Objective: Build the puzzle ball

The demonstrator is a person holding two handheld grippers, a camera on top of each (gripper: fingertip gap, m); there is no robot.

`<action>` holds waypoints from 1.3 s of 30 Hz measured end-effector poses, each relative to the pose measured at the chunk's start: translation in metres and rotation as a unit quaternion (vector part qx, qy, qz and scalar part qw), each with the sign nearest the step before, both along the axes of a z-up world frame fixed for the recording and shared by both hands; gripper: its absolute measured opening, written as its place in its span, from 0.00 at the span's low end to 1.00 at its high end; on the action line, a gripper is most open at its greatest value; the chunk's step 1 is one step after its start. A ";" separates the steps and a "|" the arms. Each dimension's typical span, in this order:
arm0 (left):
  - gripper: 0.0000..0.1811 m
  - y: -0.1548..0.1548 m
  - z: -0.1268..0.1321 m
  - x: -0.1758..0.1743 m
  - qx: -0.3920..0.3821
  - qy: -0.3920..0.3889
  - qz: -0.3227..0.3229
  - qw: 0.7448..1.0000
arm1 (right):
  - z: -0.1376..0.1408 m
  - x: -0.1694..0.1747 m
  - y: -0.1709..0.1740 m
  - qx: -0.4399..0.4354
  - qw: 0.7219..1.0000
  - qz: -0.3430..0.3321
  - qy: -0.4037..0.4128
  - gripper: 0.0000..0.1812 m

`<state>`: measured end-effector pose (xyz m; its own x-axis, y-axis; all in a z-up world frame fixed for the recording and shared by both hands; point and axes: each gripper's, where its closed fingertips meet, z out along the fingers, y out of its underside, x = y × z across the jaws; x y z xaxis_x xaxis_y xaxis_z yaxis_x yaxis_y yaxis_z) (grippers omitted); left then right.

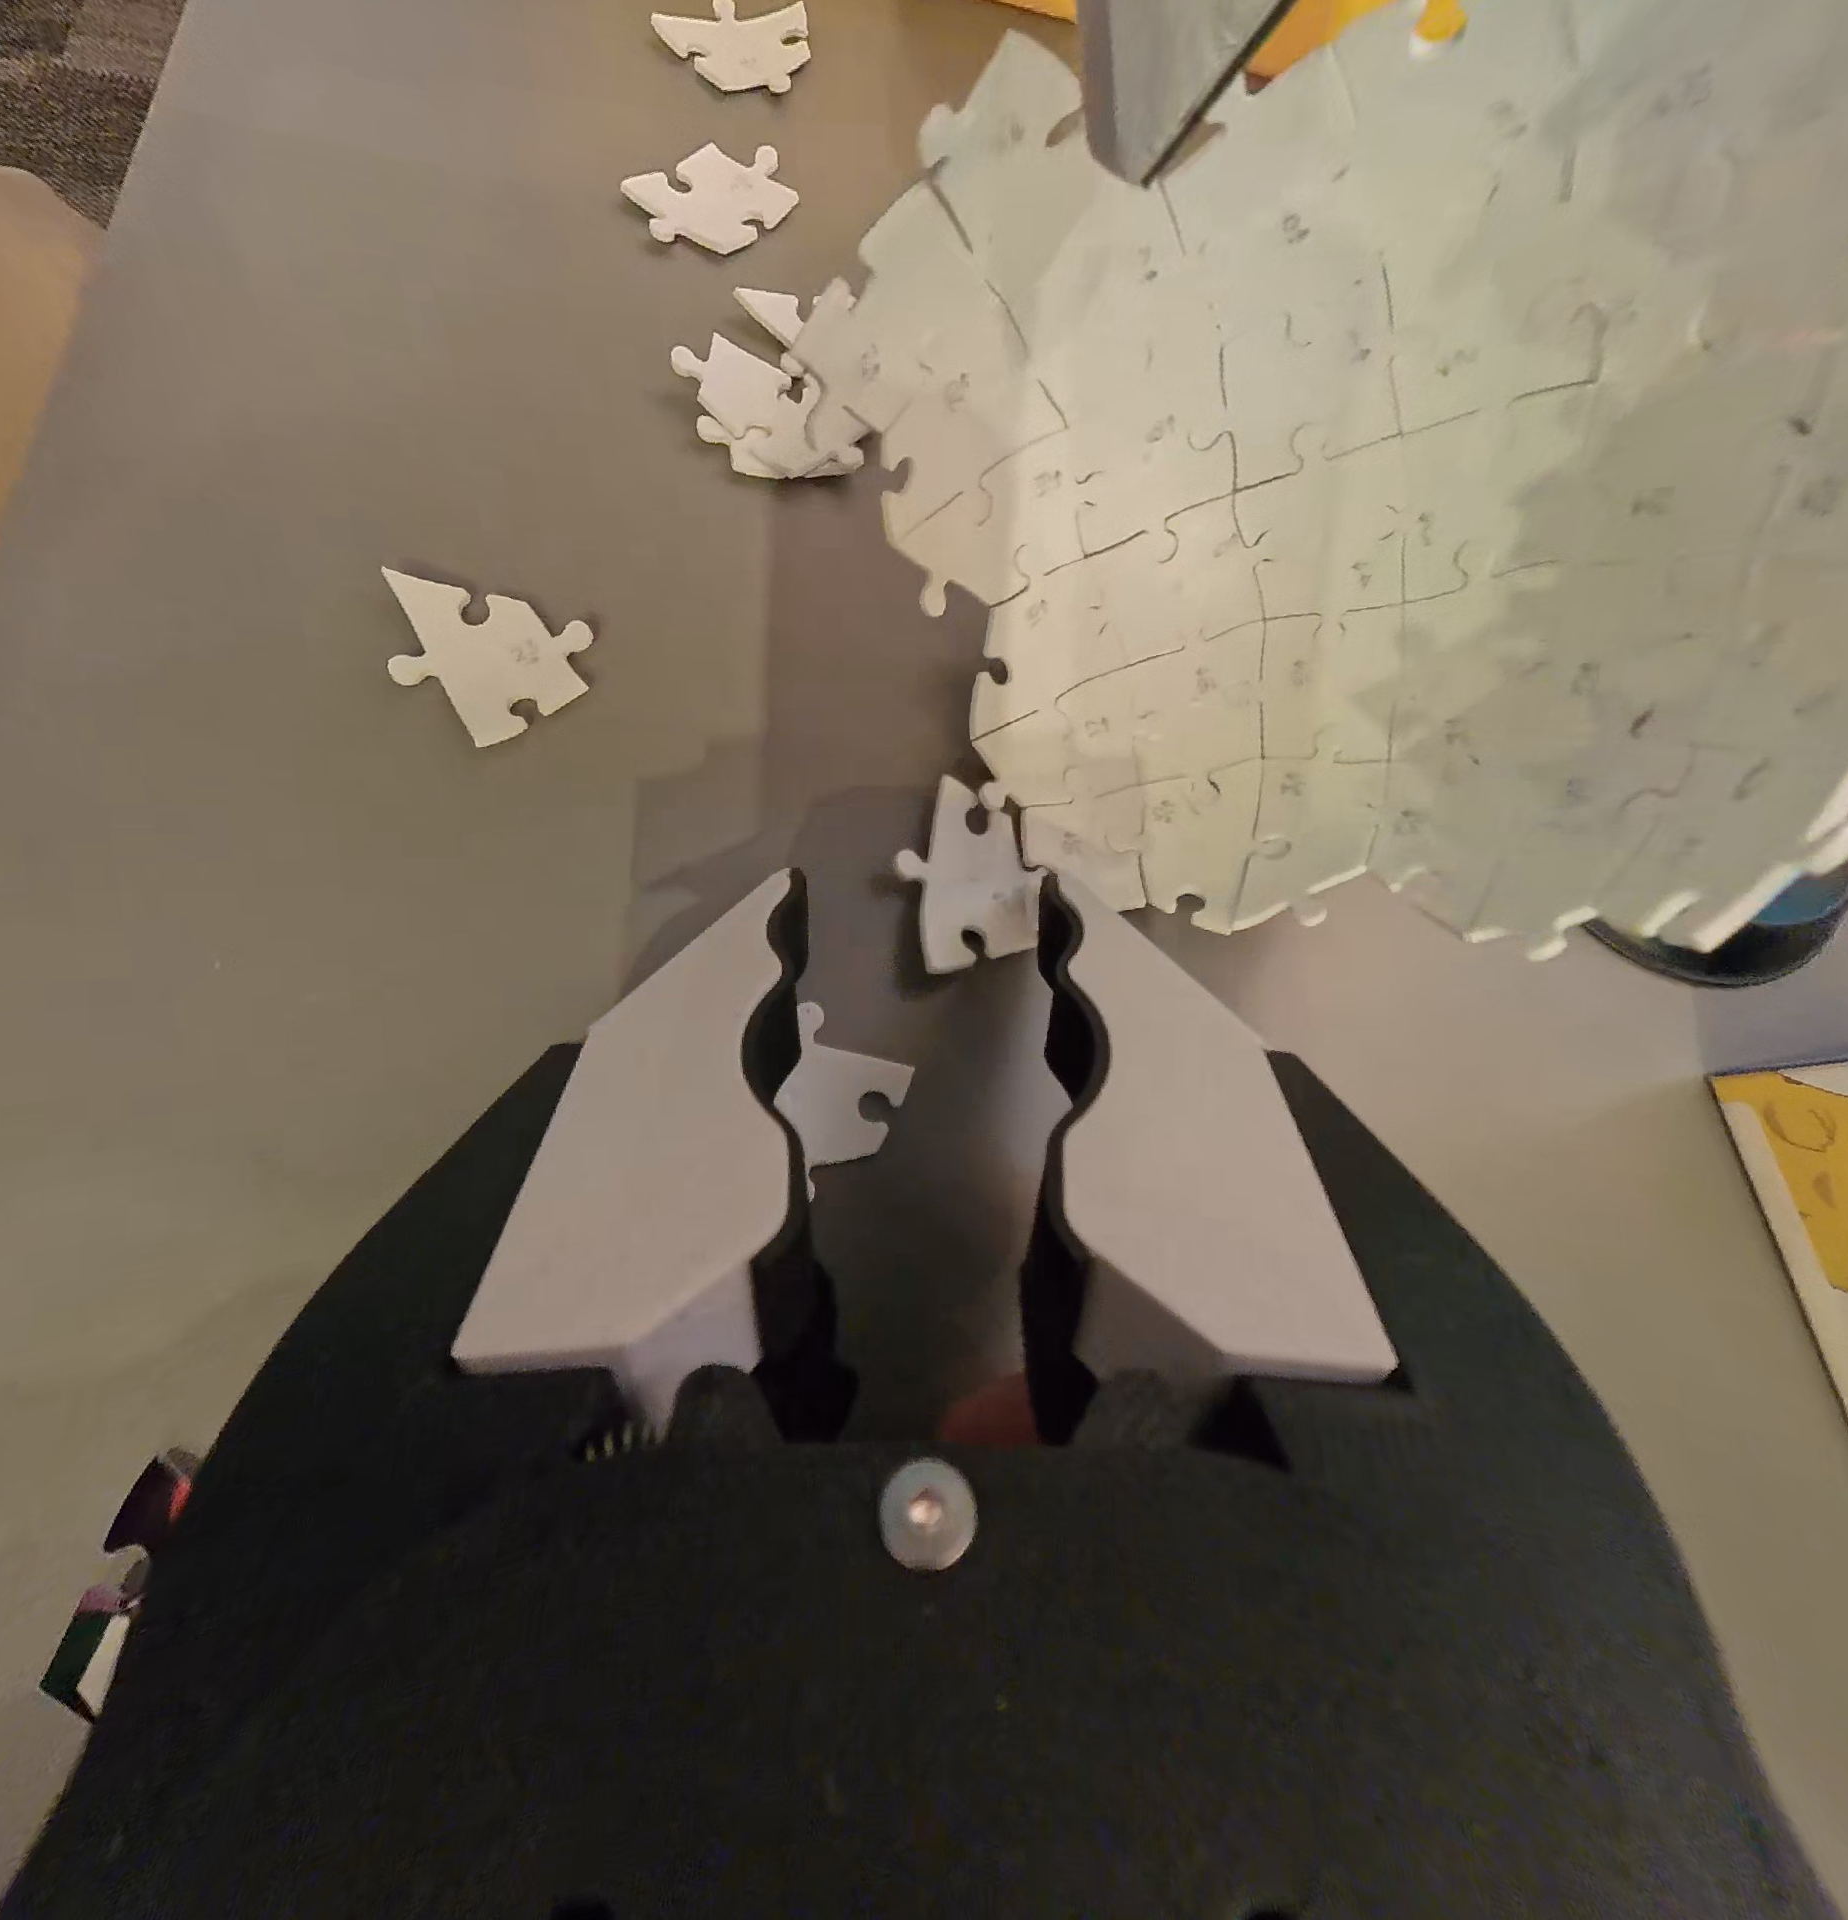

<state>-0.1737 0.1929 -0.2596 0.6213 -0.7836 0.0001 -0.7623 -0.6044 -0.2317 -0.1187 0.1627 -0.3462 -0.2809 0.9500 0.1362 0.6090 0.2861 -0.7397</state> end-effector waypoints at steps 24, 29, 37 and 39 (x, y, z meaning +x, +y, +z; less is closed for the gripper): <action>0.44 0.000 -0.021 -0.008 0.070 -0.036 0.062 0.995 | 0.000 -0.001 -0.001 0.004 1.000 0.000 -0.005 0.24; 0.43 0.003 -0.021 -0.004 0.097 -0.053 0.065 0.992 | 0.000 -0.001 -0.003 0.010 1.000 0.004 -0.004 0.23; 0.42 0.005 -0.021 0.001 0.135 -0.045 0.071 0.987 | -0.001 0.000 -0.005 0.004 1.000 -0.002 -0.011 0.20; 0.42 0.004 -0.022 0.003 0.141 -0.046 0.067 0.987 | -0.002 0.001 -0.006 -0.008 1.000 -0.008 -0.018 0.20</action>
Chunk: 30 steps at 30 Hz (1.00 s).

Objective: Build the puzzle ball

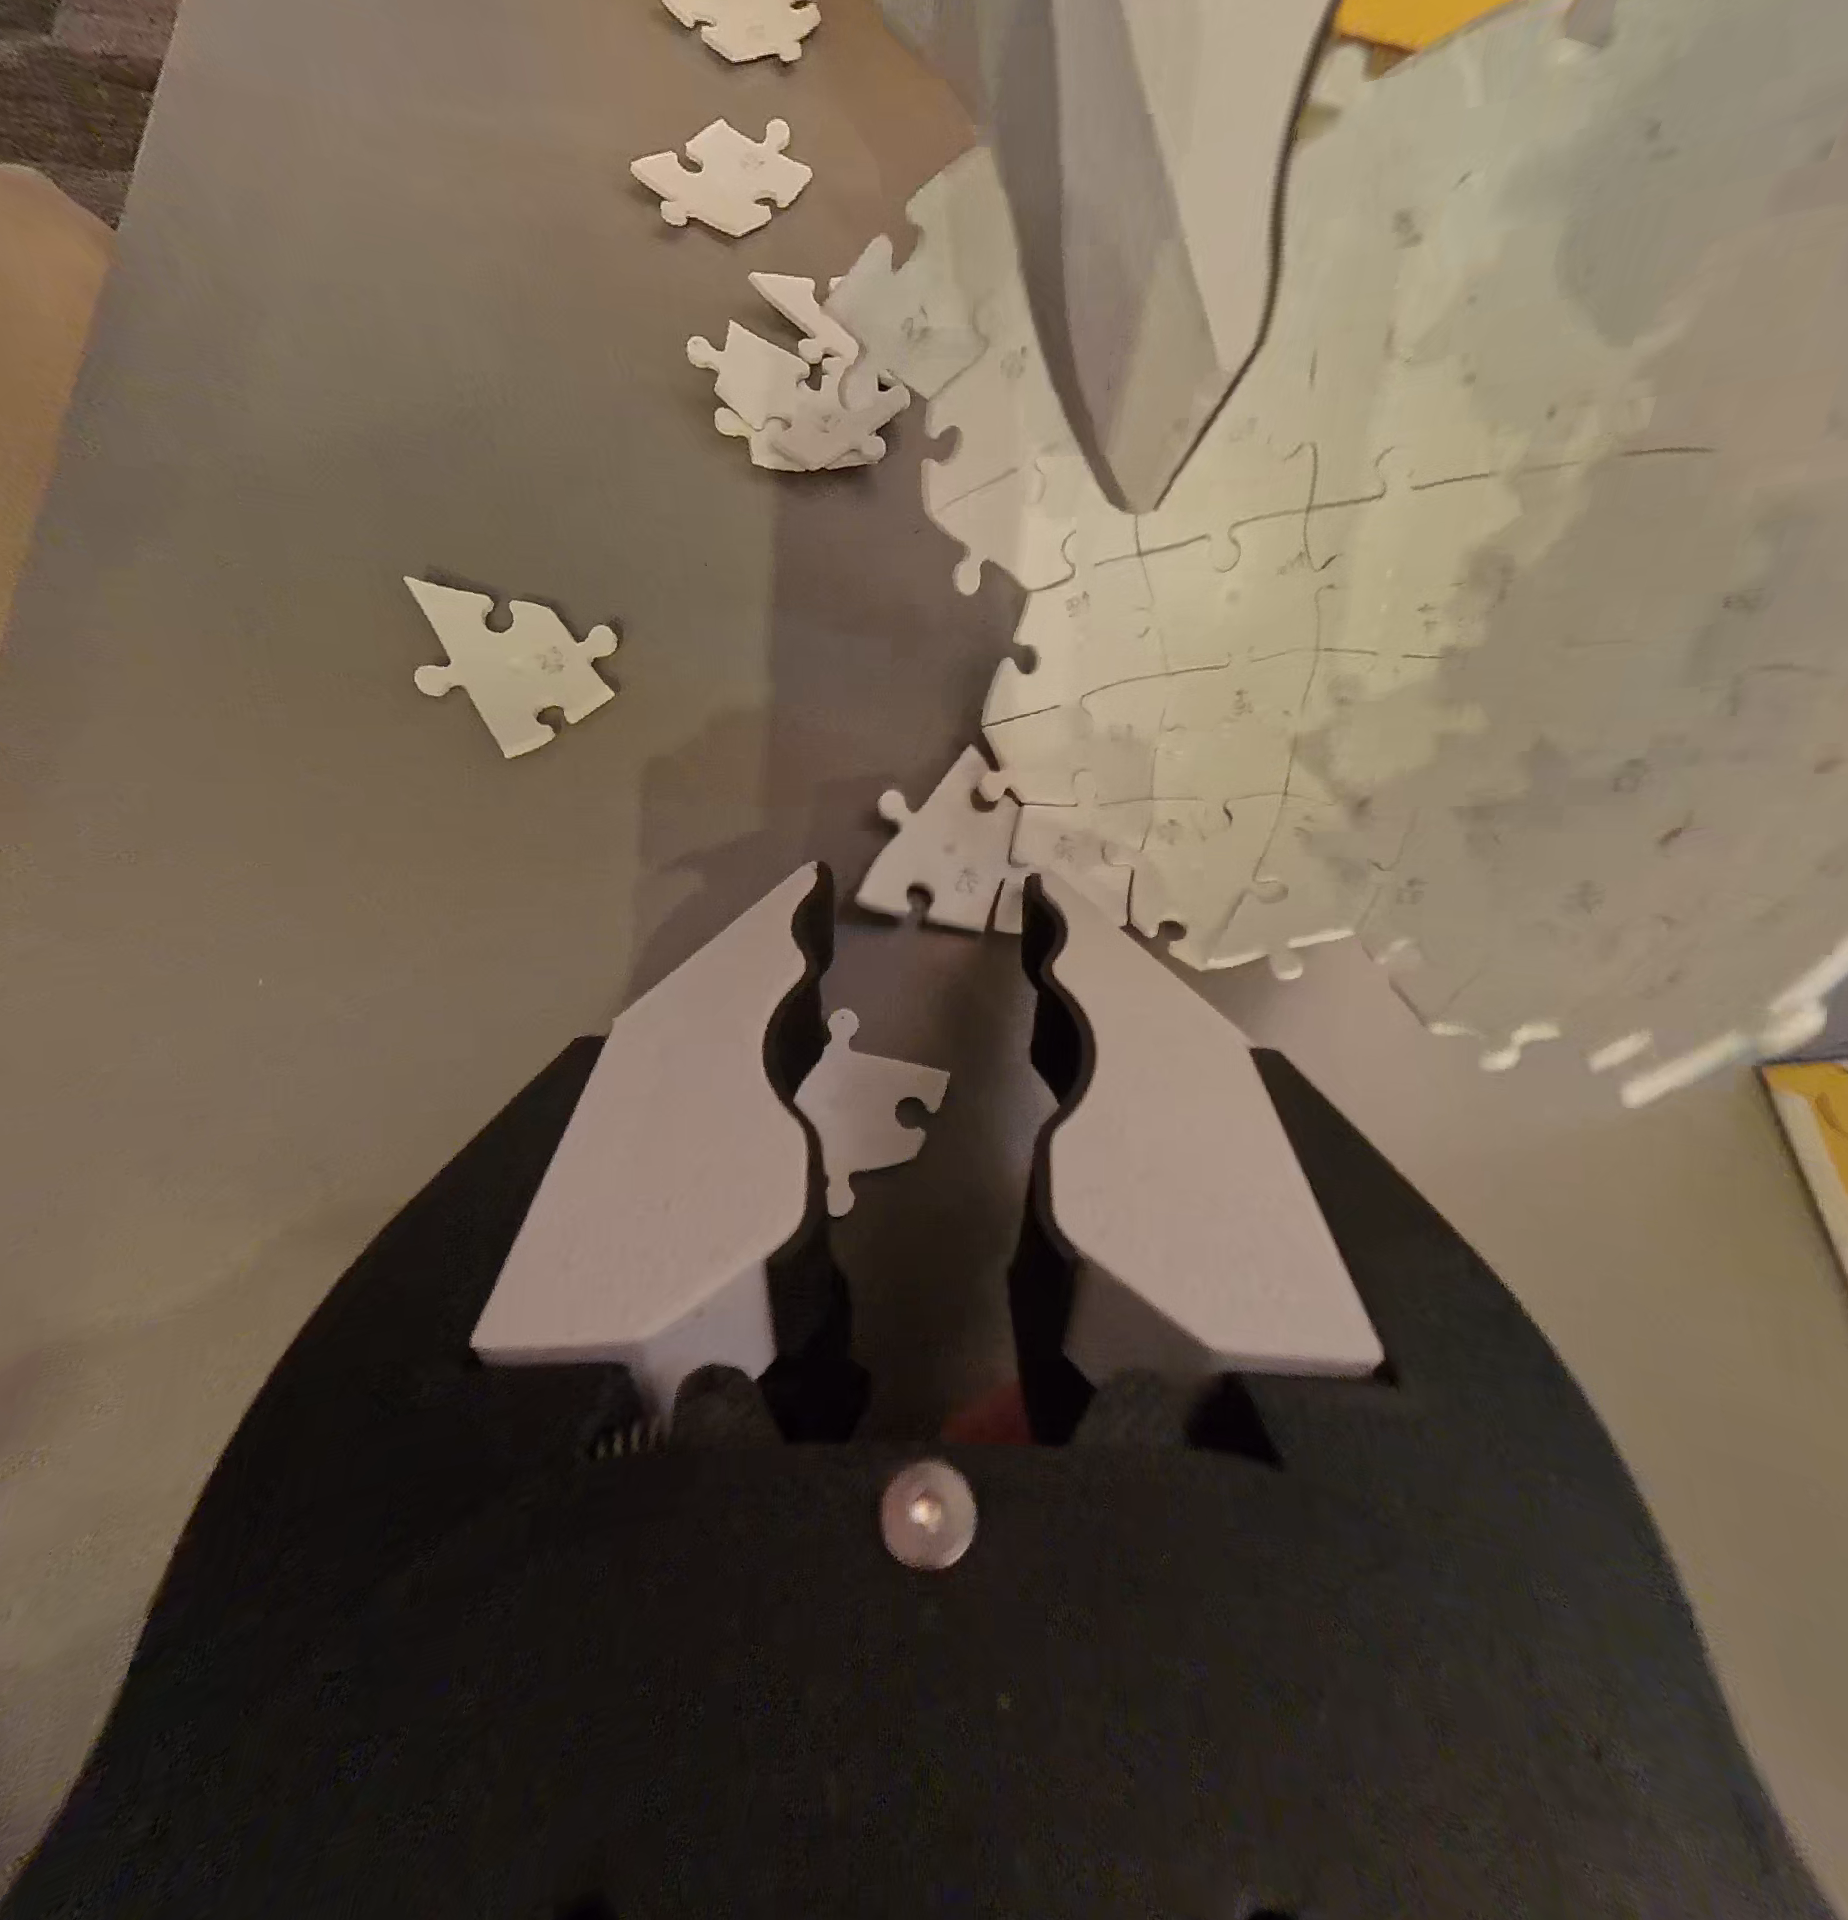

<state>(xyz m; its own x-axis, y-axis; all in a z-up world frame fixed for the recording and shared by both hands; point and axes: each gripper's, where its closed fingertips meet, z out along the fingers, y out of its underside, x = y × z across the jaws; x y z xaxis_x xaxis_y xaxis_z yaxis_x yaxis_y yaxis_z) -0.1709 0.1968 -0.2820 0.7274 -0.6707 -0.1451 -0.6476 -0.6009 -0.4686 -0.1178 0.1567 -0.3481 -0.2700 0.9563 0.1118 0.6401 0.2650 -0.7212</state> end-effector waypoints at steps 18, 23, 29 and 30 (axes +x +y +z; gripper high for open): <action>0.41 -0.010 -0.012 0.005 0.025 -0.008 0.027 0.999 | -0.001 0.002 -0.003 0.005 0.999 -0.023 -0.034 0.16; 0.40 -0.014 -0.018 0.008 0.030 -0.006 0.032 0.999 | -0.002 0.003 -0.007 0.036 0.998 -0.015 -0.049 0.14; 0.37 -0.017 -0.024 0.008 0.034 -0.005 0.042 0.999 | -0.002 0.004 -0.008 0.037 0.997 -0.020 -0.060 0.10; 0.37 -0.017 -0.025 0.005 0.034 -0.004 0.050 0.998 | -0.002 0.004 -0.008 0.040 0.997 -0.020 -0.060 0.10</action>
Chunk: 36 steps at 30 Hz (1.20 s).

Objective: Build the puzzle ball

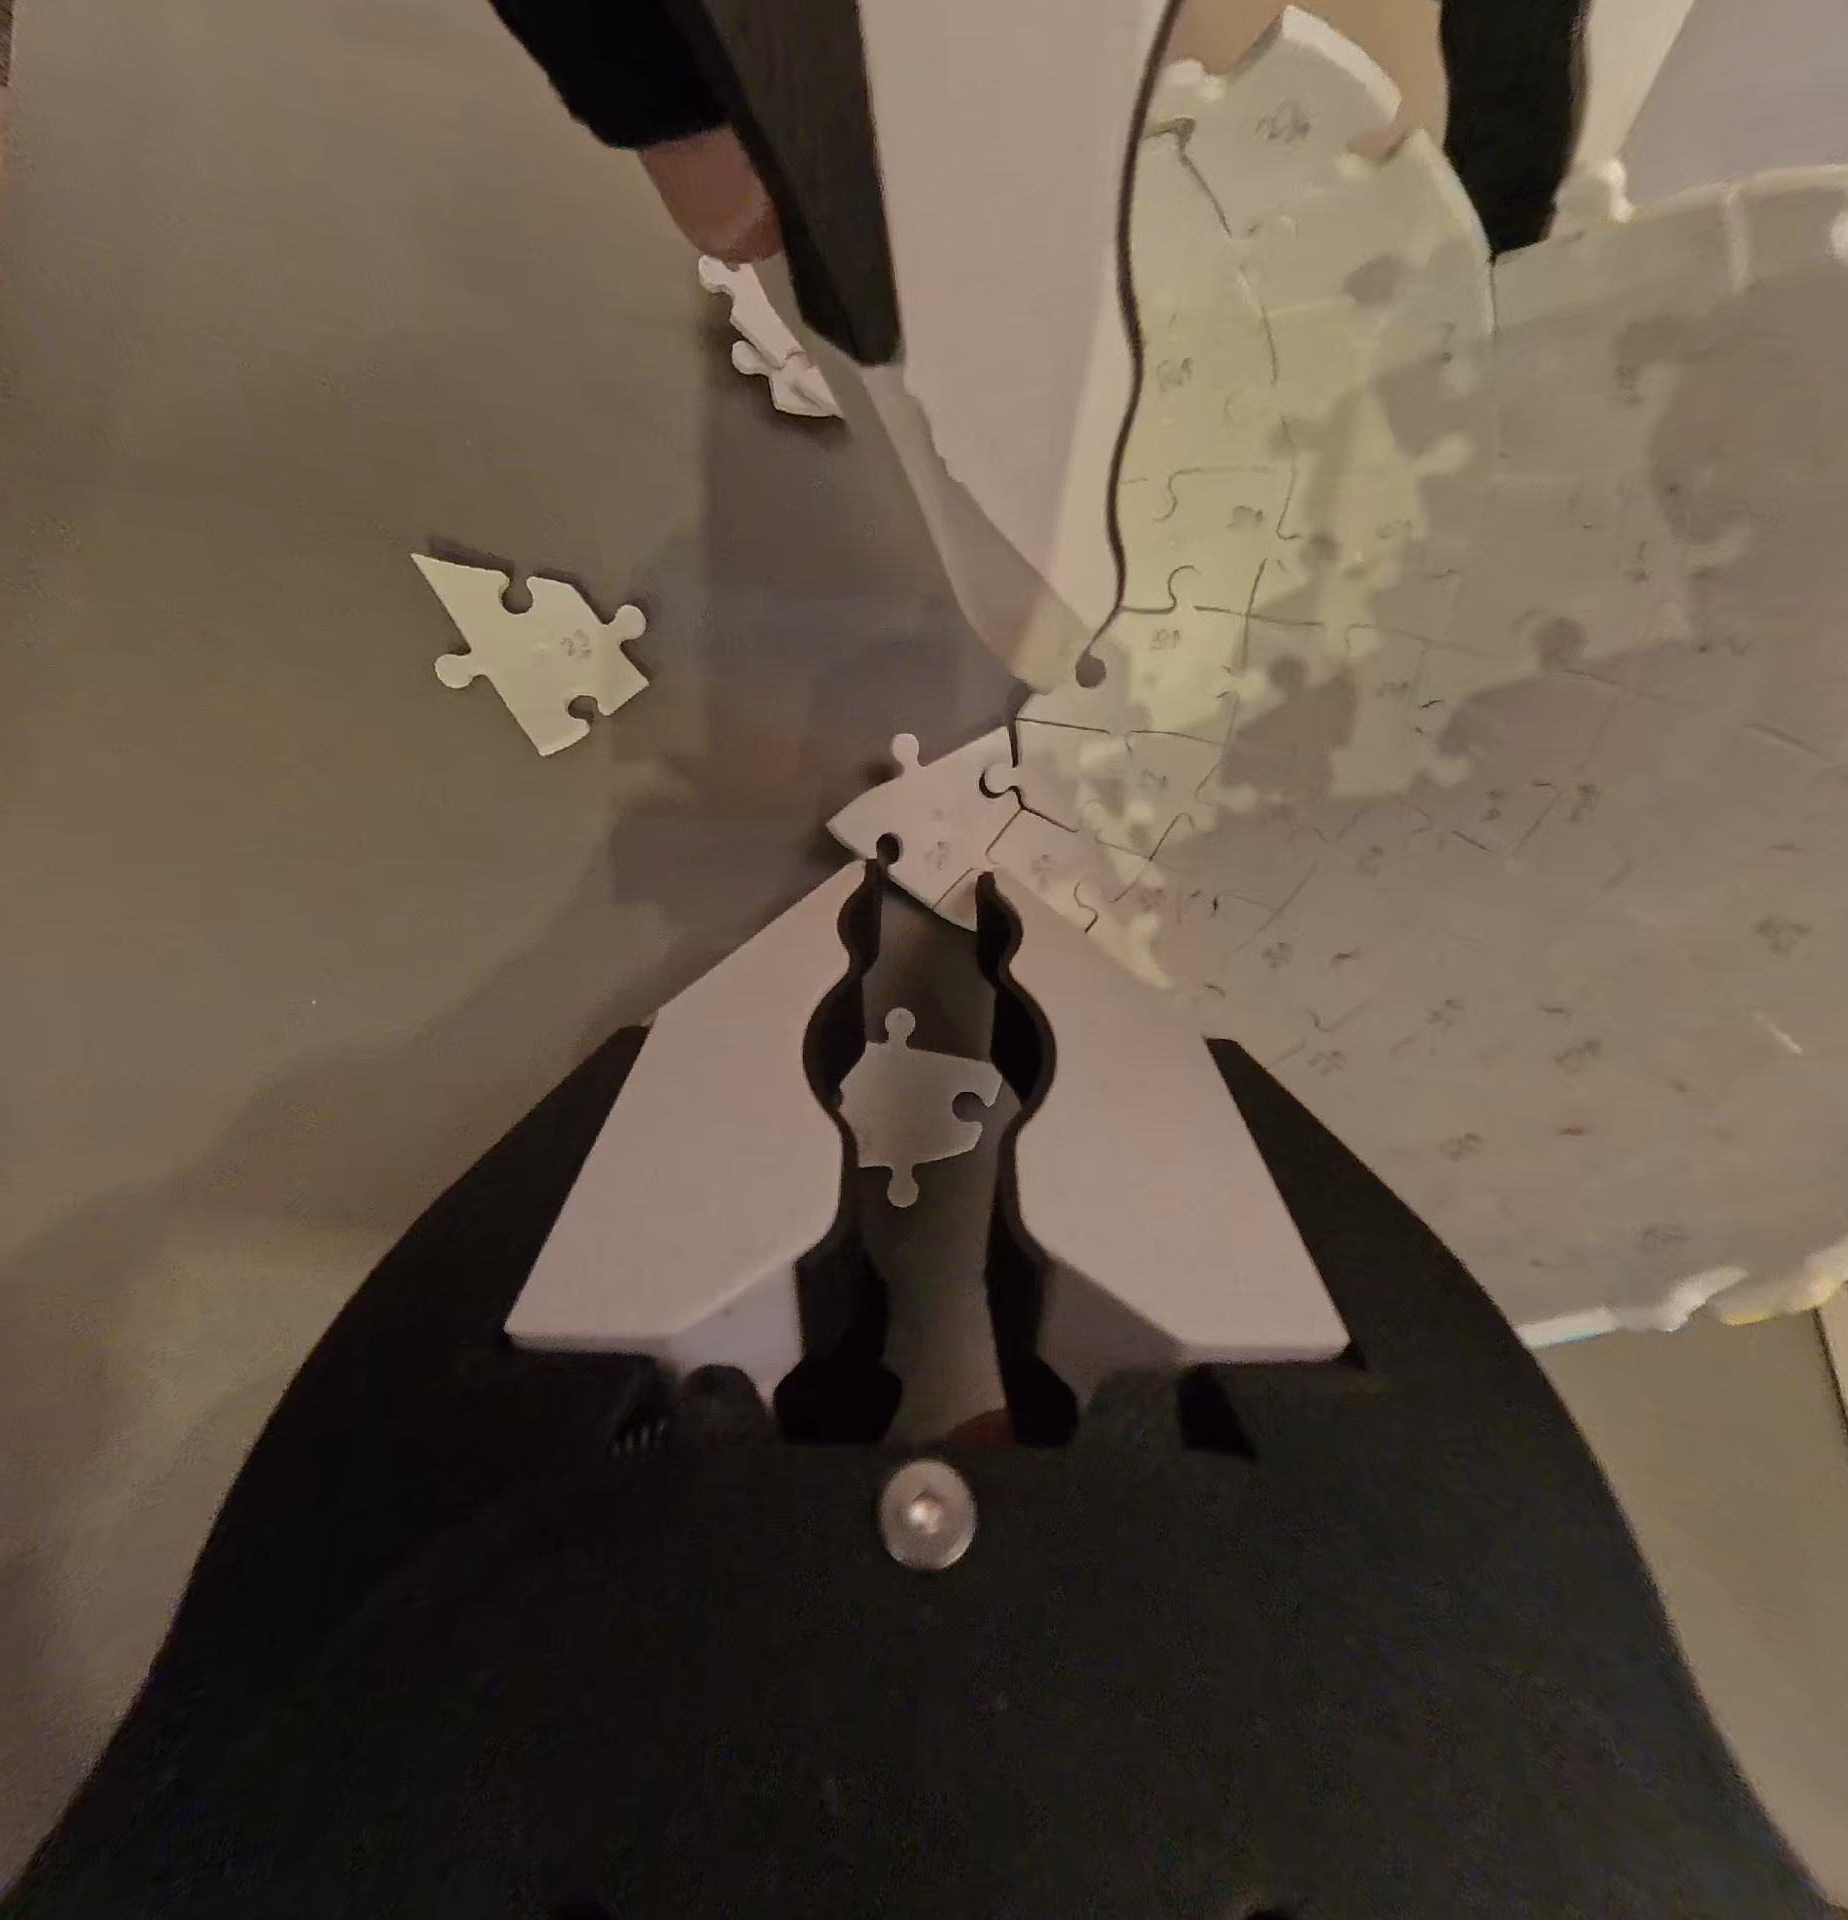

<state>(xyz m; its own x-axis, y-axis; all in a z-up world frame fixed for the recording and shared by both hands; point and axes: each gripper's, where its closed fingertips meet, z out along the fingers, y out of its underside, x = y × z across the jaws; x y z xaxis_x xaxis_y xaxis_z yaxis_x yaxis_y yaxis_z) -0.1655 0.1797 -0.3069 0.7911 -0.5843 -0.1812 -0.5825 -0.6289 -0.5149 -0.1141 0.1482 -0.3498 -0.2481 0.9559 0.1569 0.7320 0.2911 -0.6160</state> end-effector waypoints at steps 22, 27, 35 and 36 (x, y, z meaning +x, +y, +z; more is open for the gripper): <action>0.09 0.005 -0.021 -0.011 0.027 -0.116 0.200 0.973 | 0.001 0.000 0.000 0.013 1.000 -0.009 -0.002 0.09; 0.07 0.006 -0.022 -0.012 0.050 -0.118 0.211 0.969 | 0.002 0.001 0.003 0.019 1.000 -0.017 -0.009 0.12; 0.06 0.004 -0.022 -0.012 0.075 -0.120 0.222 0.965 | 0.003 -0.001 -0.003 0.020 1.000 -0.003 -0.005 0.19; 0.06 0.003 -0.022 -0.012 0.077 -0.121 0.223 0.964 | 0.003 -0.002 -0.004 0.022 1.000 -0.001 -0.003 0.19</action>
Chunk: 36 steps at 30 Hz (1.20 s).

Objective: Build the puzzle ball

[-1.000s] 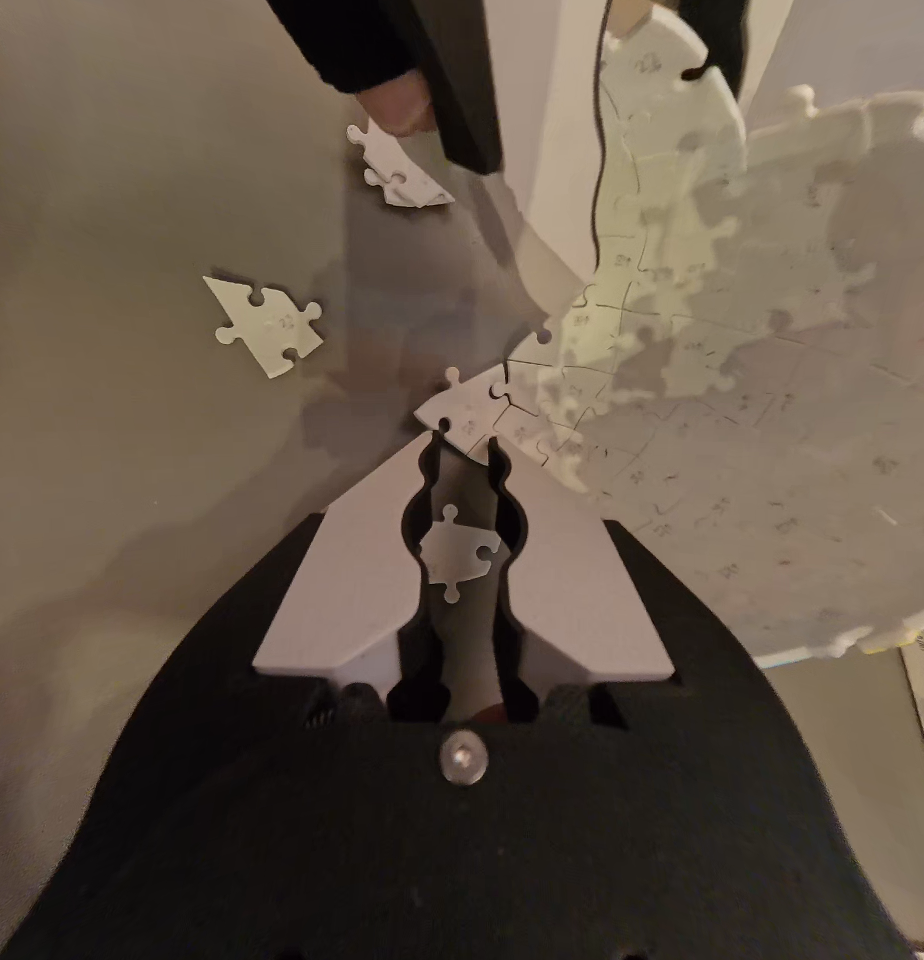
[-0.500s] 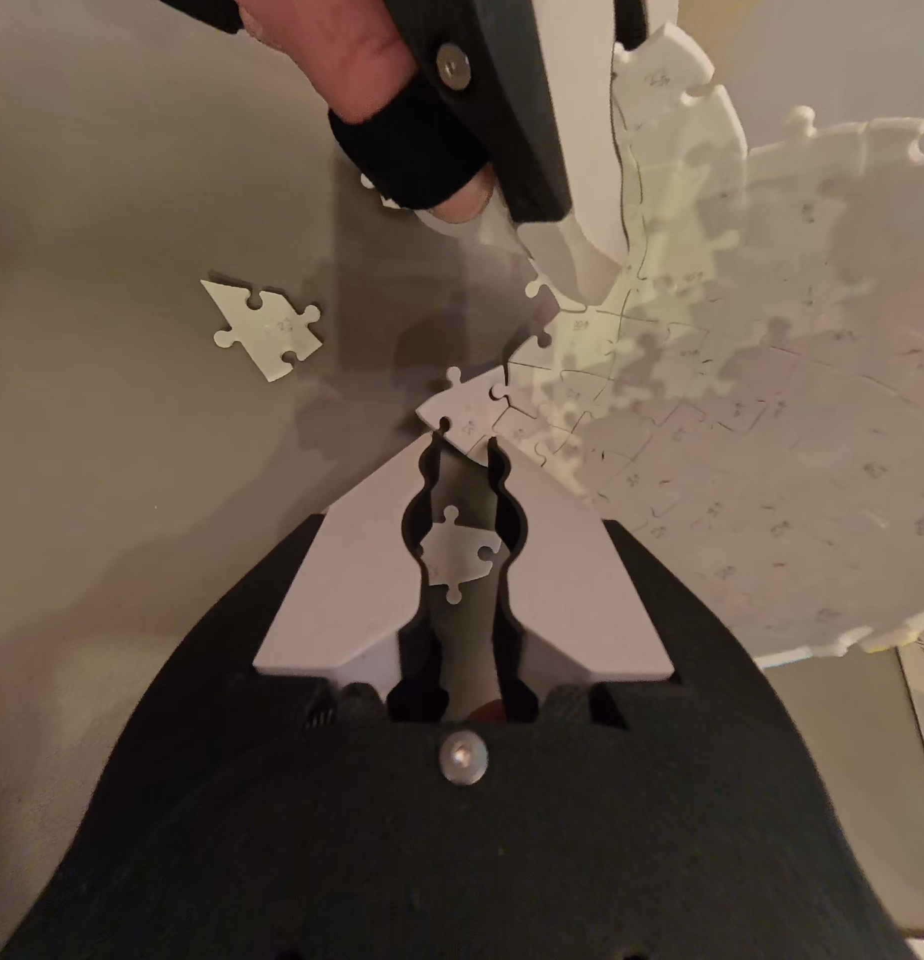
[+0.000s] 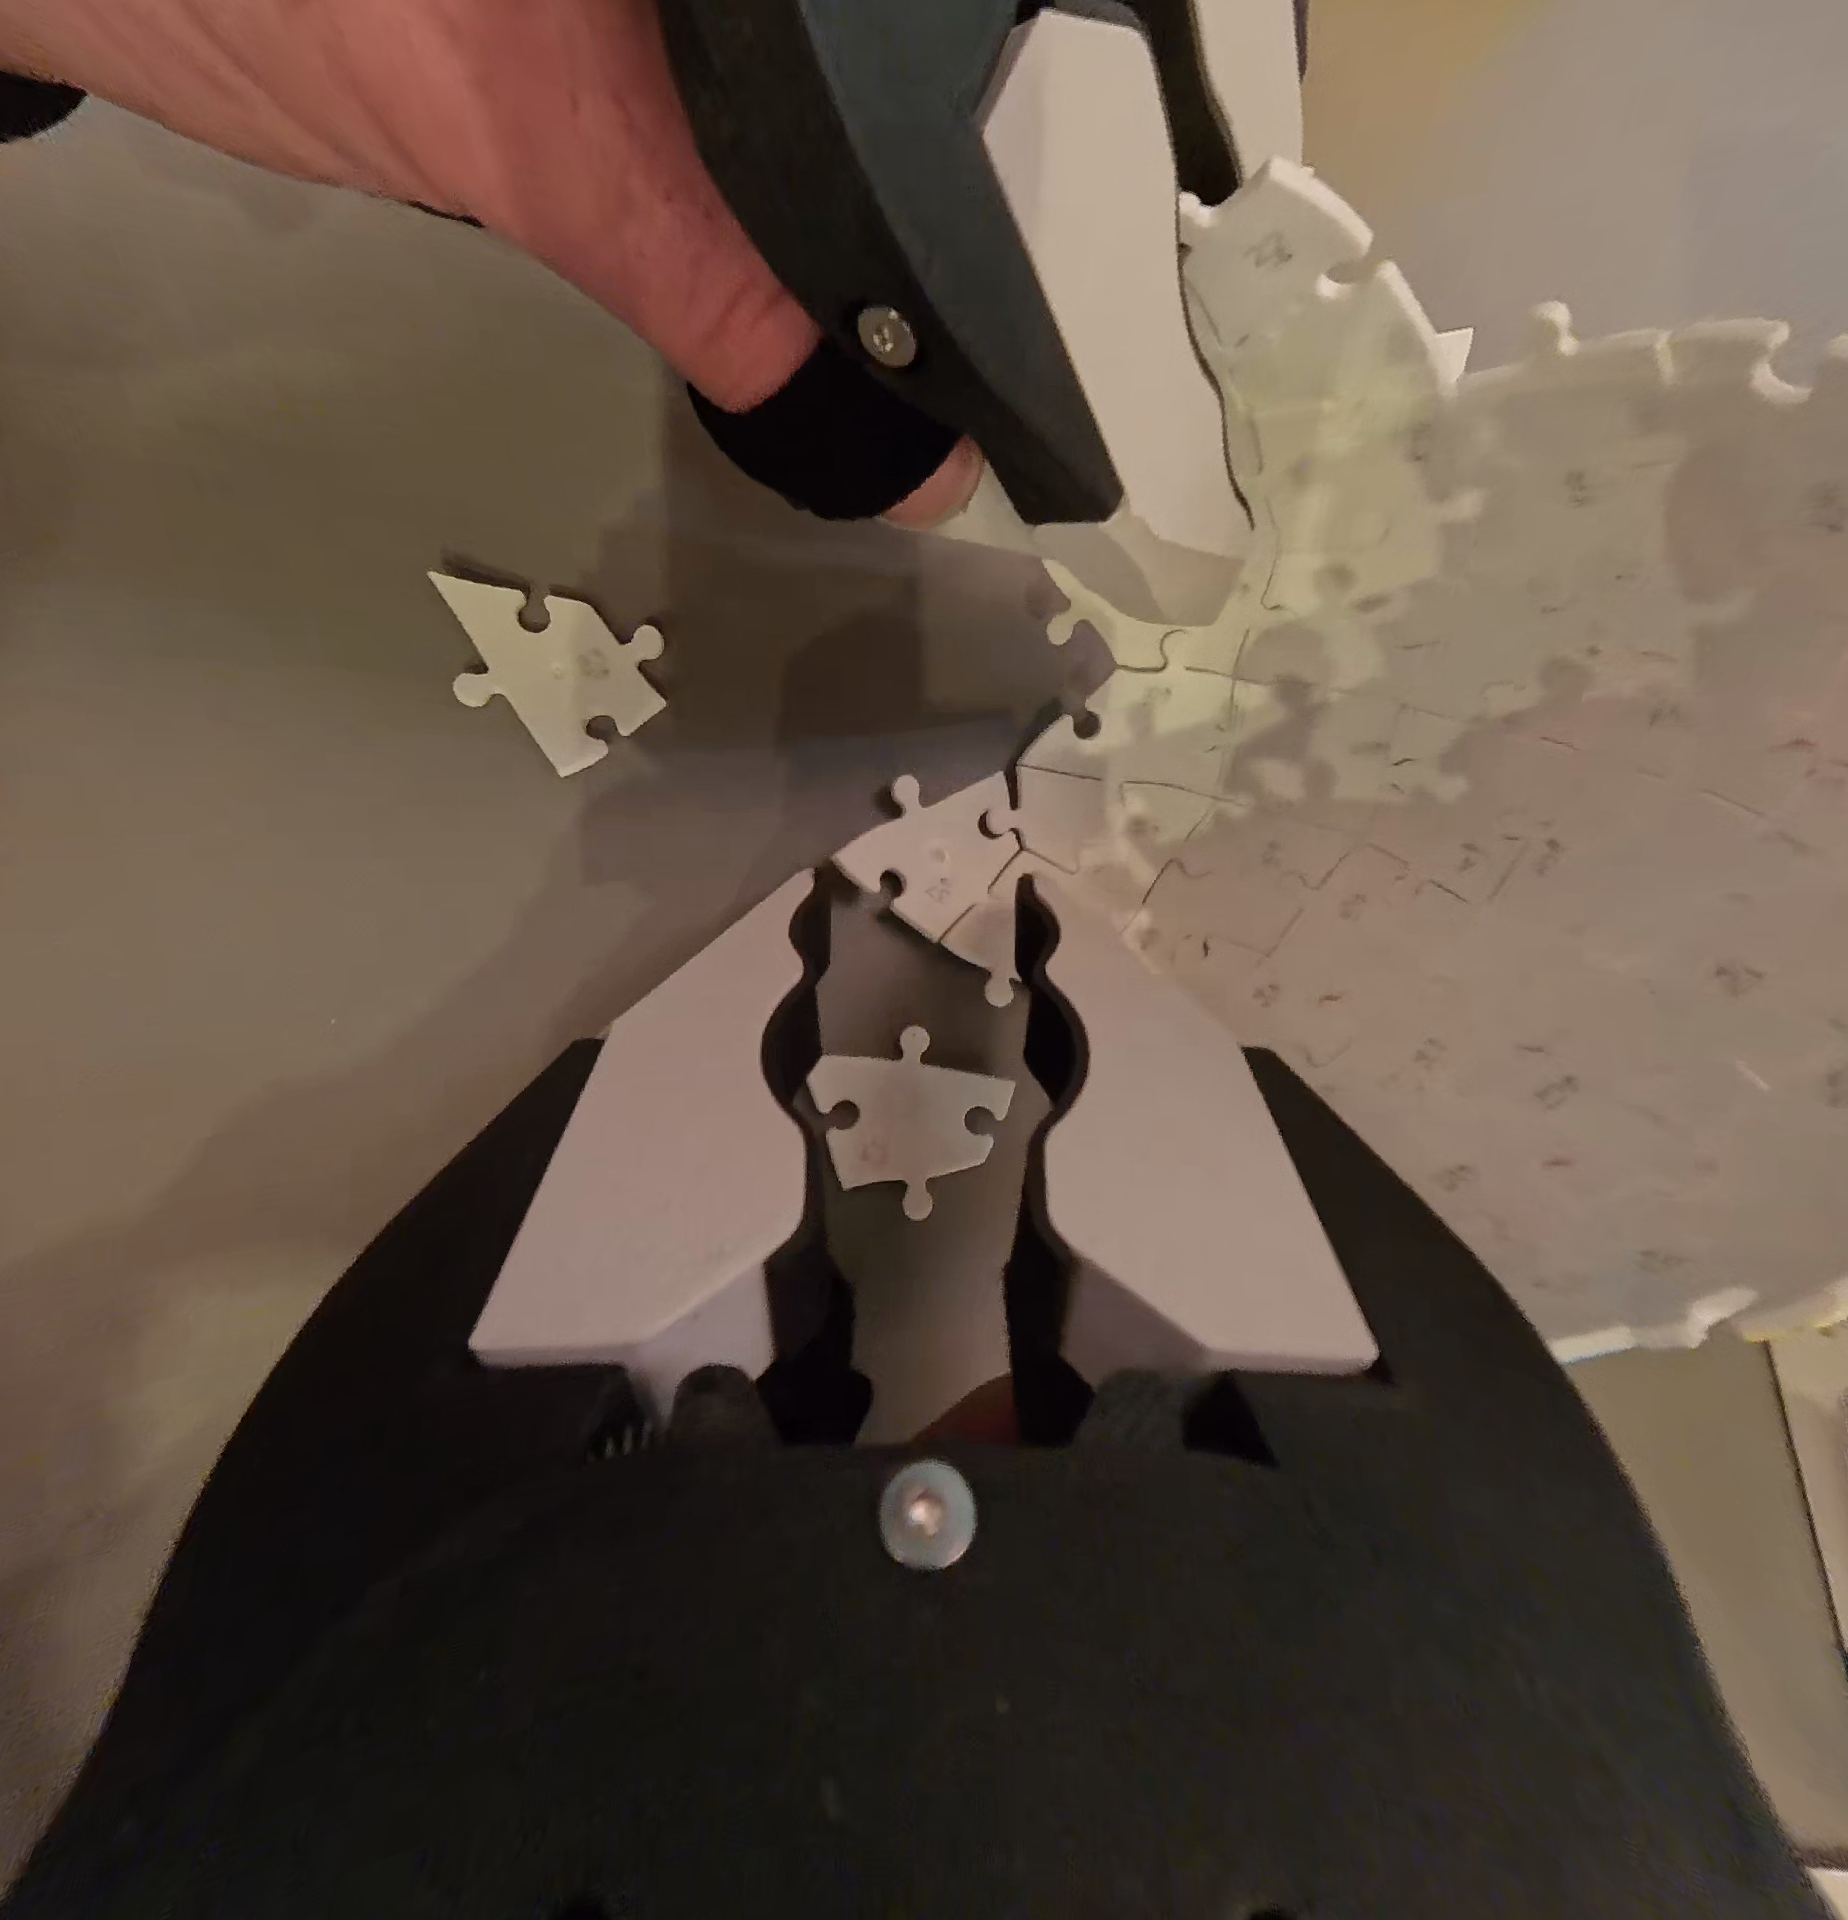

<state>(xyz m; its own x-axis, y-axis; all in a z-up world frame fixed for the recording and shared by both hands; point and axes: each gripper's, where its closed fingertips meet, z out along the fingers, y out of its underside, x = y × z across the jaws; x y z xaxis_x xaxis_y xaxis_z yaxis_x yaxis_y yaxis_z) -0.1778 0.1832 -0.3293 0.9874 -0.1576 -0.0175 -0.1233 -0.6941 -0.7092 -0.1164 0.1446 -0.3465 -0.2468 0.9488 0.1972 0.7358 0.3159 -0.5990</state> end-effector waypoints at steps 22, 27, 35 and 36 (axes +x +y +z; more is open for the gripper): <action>0.06 -0.004 0.005 0.011 0.040 0.019 0.019 0.999 | -0.003 -0.008 -0.010 -0.053 0.998 -0.012 0.020 0.21; 0.06 -0.008 0.004 0.012 0.050 0.026 0.028 0.998 | -0.004 -0.007 -0.010 -0.061 0.998 -0.019 0.019 0.20; 0.06 -0.011 0.005 0.013 0.062 0.043 0.033 0.997 | -0.004 -0.006 -0.010 -0.075 0.996 -0.033 0.026 0.20; 0.06 -0.011 0.005 0.013 0.062 0.044 0.035 0.996 | -0.004 -0.006 -0.010 -0.075 0.996 -0.035 0.025 0.20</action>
